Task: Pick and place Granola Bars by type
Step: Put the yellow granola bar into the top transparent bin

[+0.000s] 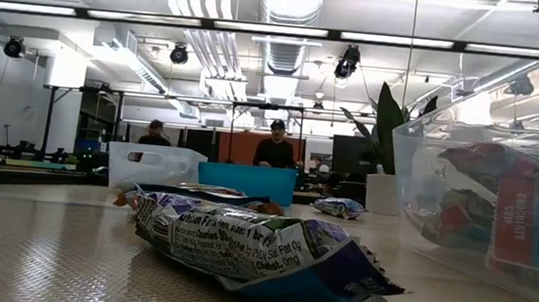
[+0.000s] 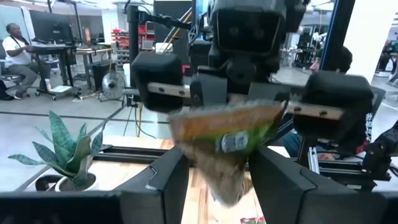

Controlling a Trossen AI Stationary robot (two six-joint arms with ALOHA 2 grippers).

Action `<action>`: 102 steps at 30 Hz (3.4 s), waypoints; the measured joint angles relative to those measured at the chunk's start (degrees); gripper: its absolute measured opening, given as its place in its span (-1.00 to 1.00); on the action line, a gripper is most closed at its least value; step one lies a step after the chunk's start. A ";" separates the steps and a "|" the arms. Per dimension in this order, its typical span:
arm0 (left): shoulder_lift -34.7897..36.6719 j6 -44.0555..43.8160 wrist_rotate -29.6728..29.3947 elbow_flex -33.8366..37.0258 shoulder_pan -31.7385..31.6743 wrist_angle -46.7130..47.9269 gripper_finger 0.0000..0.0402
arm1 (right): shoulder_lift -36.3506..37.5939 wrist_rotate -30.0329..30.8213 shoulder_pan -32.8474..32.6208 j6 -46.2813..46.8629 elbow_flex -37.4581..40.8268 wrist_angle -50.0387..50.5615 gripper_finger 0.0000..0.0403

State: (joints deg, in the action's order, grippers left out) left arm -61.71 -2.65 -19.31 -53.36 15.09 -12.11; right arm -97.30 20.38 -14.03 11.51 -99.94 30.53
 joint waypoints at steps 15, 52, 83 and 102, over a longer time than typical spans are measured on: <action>-0.02 -3.75 0.39 0.02 -0.02 -0.55 -0.42 | -0.92 -0.67 0.24 -2.78 -2.99 0.49 -0.94; -5.37 9.55 3.82 -25.69 -25.23 50.73 -0.94 | 1.05 8.26 0.16 -2.61 -12.20 34.79 -0.03; -32.85 31.47 11.37 -23.66 -50.45 67.54 -0.96 | 1.62 8.05 -1.02 -2.06 -0.99 20.50 -0.03; -32.77 31.09 11.39 -9.69 -52.46 53.36 -0.96 | 1.60 7.65 -1.02 -2.69 -0.96 20.45 -0.03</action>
State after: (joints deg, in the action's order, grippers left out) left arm -94.49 28.44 -7.92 -63.06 -37.36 41.25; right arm -95.70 28.03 -15.05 8.82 -100.90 50.98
